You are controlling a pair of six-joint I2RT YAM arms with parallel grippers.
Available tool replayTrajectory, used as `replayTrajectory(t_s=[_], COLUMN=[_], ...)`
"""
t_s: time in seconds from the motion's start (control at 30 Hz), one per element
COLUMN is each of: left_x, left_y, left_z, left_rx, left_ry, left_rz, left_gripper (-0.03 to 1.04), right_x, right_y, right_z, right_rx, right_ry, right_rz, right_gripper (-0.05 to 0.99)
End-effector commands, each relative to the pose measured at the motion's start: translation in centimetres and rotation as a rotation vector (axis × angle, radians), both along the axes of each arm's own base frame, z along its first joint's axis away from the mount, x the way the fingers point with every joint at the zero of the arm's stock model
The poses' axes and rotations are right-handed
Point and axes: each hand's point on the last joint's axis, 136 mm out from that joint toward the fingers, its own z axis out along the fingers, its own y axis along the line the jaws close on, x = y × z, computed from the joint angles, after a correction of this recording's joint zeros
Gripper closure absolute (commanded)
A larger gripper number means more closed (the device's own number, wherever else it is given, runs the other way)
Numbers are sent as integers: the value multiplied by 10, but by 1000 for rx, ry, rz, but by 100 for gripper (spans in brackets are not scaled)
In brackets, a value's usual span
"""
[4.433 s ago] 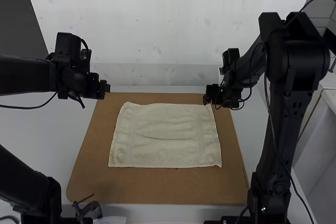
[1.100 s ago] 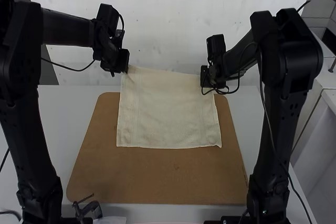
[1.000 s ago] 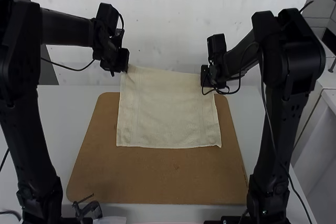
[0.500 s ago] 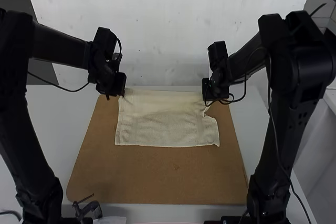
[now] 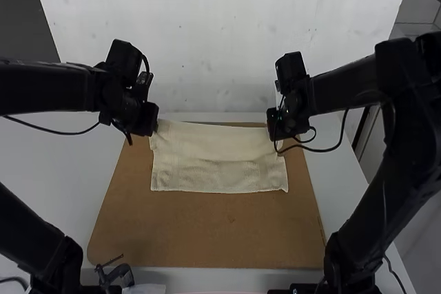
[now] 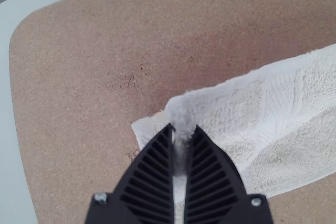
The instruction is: Fold the towel.
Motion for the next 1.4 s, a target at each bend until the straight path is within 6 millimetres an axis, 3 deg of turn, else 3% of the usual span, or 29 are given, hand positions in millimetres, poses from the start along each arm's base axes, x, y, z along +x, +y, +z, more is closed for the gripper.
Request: replayTrajectory(t_s=[0.0, 0.27, 0.57, 1.03, 1.2, 1.37], left_x=[-8, -33, -54, -67, -69, -57], left_y=[4, 5, -3, -7, -9, -13], left_z=[10, -9, -8, -26, -37, -46], left_rx=[21, 42, 43, 71, 105, 113], left_ry=[-38, 27, 36, 93, 128, 141], left_rz=[-7, -31, -75, -98, -108, -104], left_gripper=[99, 99, 99, 99, 99, 99], right_x=[-10, -31, -49, -84, -86, -71], right_y=[6, 0, -2, -13, -15, -25], right_z=[7, -1, 1, -21, -32, -44], right_rx=[-5, -27, -19, -75, -99, -112], right_ry=[-3, 39, 57, 180, 236, 248], right_rz=[58, 79, 91, 124, 120, 70], right_gripper=[91, 91, 91, 91, 91, 91])
